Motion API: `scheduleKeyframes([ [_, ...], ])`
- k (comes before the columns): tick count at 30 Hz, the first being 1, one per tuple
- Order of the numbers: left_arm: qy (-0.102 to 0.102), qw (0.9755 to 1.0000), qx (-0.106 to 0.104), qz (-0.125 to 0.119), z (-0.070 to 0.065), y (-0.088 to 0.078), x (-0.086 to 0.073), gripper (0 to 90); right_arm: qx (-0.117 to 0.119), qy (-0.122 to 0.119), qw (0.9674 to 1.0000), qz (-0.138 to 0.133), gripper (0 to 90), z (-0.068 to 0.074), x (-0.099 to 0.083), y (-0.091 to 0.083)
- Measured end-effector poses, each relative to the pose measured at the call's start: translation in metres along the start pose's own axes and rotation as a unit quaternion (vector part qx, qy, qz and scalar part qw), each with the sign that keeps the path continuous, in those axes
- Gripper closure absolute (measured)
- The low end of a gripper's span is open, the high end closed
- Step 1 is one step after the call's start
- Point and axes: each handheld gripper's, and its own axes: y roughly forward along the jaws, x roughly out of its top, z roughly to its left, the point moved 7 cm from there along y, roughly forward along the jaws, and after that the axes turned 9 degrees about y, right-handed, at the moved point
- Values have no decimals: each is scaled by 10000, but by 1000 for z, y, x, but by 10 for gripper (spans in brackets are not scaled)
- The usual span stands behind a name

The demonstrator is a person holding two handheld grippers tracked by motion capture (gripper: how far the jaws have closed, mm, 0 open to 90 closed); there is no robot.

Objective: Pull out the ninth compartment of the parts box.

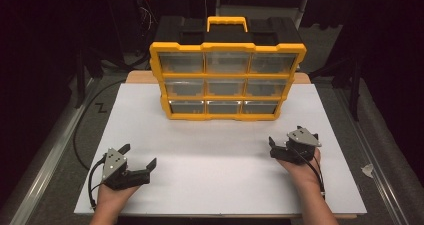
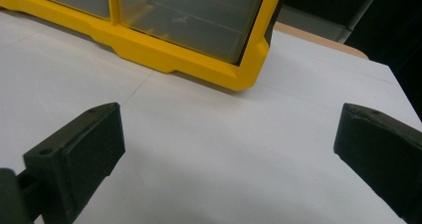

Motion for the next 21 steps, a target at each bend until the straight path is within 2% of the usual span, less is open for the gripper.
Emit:
scheduleKeyframes([
  [5,109,9998,93,-98,-1,1,1,2,-32,-225,9997,111,13,3,-2,1],
  [8,55,9999,42,-101,-2,1,1,2,-65,-347,9992,178,10,4,-3,0],
  [12,50,9998,89,-152,0,0,1,2,-75,-458,9988,155,10,6,-2,-1],
  [21,34,9999,101,-131,0,0,1,2,-255,-973,9947,187,10,7,-4,-1],
])
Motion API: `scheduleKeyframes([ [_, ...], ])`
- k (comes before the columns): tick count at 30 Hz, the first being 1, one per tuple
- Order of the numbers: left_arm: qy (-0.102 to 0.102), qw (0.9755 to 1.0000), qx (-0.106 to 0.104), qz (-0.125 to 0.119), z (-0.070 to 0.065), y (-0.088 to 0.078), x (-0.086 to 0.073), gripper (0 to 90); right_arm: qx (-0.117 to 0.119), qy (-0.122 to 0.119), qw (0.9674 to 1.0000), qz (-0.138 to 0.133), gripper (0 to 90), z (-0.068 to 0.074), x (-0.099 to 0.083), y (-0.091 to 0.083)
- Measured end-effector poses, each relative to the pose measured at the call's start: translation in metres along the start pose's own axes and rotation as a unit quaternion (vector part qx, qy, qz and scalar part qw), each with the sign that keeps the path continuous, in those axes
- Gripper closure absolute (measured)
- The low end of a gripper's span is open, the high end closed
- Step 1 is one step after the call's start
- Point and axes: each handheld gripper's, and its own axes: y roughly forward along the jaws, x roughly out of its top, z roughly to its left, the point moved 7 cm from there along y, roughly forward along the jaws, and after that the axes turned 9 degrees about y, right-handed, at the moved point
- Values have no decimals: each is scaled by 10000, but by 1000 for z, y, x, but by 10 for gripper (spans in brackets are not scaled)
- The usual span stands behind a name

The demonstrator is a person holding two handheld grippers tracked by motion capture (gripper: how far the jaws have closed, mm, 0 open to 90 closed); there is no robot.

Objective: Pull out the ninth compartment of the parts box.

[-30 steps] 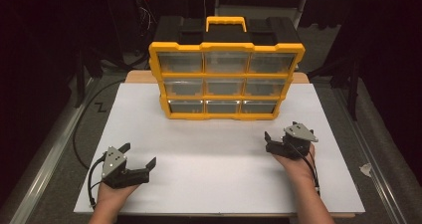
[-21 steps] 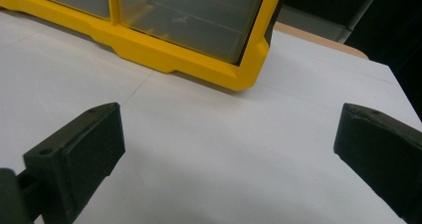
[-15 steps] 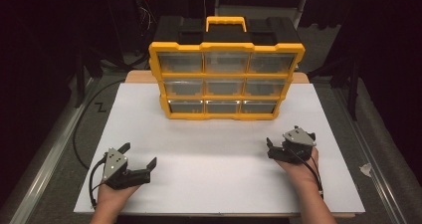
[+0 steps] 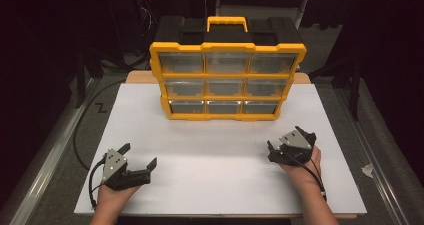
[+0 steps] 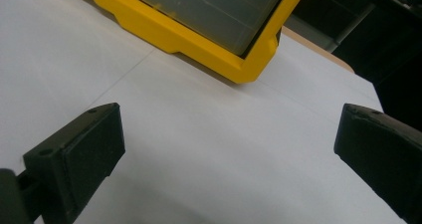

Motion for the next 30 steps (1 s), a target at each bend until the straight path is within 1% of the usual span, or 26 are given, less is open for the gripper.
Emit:
scheduleKeyframes([
  [3,30,10000,14,9,0,0,0,2,-58,-117,9999,35,10,1,-1,1],
  [8,95,9999,29,32,0,0,-1,2,-165,-456,9988,71,10,4,-1,1],
  [10,119,9999,39,35,0,0,0,2,-215,-621,9978,85,10,6,-1,0],
  [12,132,9999,57,33,0,0,0,2,-240,-722,9971,82,10,8,-1,0],
  [13,130,9999,63,34,1,-1,0,2,-254,-815,9963,92,10,9,0,0],
  [17,127,9999,80,25,1,-1,0,2,-332,-1052,9939,76,10,11,1,-1],
  [20,133,9999,75,4,1,-1,0,2,-368,-1171,9924,77,10,14,2,-2],
  [27,135,9999,87,-5,1,-1,0,2,-385,-1227,9917,87,10,17,2,-2],
  [30,124,9999,97,-19,2,-2,1,2,-414,-1359,9899,49,10,18,3,-3],
])
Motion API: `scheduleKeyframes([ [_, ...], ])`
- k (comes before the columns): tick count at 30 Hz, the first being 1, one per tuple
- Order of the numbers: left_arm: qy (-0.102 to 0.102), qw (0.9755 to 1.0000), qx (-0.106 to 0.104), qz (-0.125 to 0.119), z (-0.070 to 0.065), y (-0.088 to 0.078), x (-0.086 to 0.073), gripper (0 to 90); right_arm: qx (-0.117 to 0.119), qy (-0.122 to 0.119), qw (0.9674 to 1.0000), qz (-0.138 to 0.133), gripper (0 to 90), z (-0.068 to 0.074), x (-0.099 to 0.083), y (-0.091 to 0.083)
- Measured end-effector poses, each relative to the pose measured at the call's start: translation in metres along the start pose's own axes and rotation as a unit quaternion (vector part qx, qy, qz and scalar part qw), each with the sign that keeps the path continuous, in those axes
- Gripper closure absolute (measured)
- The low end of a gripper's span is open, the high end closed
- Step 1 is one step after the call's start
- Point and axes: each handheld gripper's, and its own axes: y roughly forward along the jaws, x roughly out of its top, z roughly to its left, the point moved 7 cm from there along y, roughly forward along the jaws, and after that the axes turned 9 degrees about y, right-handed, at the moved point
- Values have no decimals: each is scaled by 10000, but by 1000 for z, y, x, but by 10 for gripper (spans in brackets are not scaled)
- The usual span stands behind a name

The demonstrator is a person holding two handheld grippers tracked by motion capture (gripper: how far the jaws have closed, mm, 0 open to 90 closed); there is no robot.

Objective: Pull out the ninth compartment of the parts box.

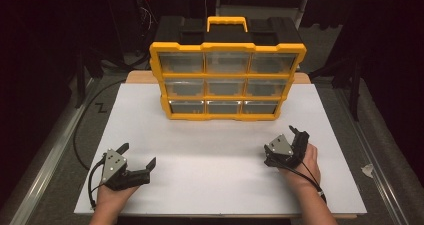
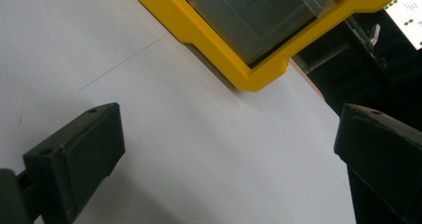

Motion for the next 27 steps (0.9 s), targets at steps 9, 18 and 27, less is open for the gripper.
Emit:
scheduleKeyframes([
  [9,45,10000,35,10,0,1,0,2,-83,-271,9996,-72,10,4,5,-3],
  [18,119,9999,11,-11,0,1,1,2,-347,-890,9954,-27,10,4,9,-7],
  [27,181,9998,-3,-66,0,0,3,2,-596,-1643,9846,-40,14,9,15,-11],
])
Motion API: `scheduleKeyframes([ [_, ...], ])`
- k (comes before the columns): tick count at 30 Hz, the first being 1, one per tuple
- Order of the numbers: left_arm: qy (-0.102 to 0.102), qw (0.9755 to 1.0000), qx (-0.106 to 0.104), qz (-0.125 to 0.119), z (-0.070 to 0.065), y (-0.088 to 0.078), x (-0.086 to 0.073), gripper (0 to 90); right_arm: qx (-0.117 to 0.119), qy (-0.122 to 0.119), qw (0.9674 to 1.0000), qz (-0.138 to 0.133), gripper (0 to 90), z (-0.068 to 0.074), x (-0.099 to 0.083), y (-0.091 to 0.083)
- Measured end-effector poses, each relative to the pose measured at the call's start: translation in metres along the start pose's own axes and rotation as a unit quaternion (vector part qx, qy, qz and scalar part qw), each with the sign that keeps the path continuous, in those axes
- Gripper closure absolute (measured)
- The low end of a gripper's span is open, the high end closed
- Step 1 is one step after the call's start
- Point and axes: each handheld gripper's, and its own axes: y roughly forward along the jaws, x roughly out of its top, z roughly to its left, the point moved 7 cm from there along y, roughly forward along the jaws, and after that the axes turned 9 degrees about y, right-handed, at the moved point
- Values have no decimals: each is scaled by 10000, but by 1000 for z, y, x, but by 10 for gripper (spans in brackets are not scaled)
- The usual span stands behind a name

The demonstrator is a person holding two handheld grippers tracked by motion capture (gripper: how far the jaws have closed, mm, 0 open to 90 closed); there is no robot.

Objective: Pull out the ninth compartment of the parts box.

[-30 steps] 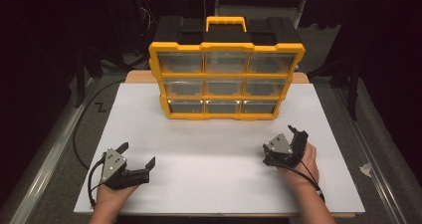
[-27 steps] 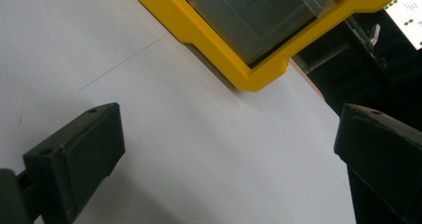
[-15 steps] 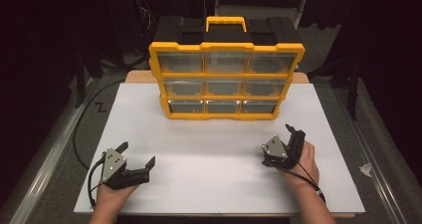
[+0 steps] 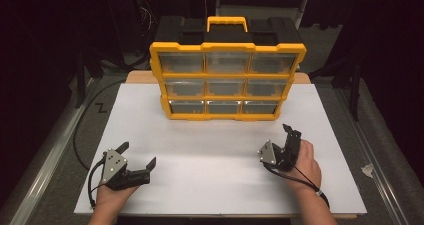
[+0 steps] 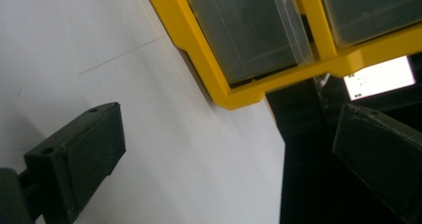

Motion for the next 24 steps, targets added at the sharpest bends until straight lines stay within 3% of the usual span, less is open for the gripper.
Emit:
scheduleKeyframes([
  [13,41,10000,-13,-32,-2,1,0,2,-51,-699,9975,-99,15,7,5,-4],
  [24,-113,9999,-87,-23,-4,-1,3,2,-238,-1099,9936,-144,40,8,8,-6],
])
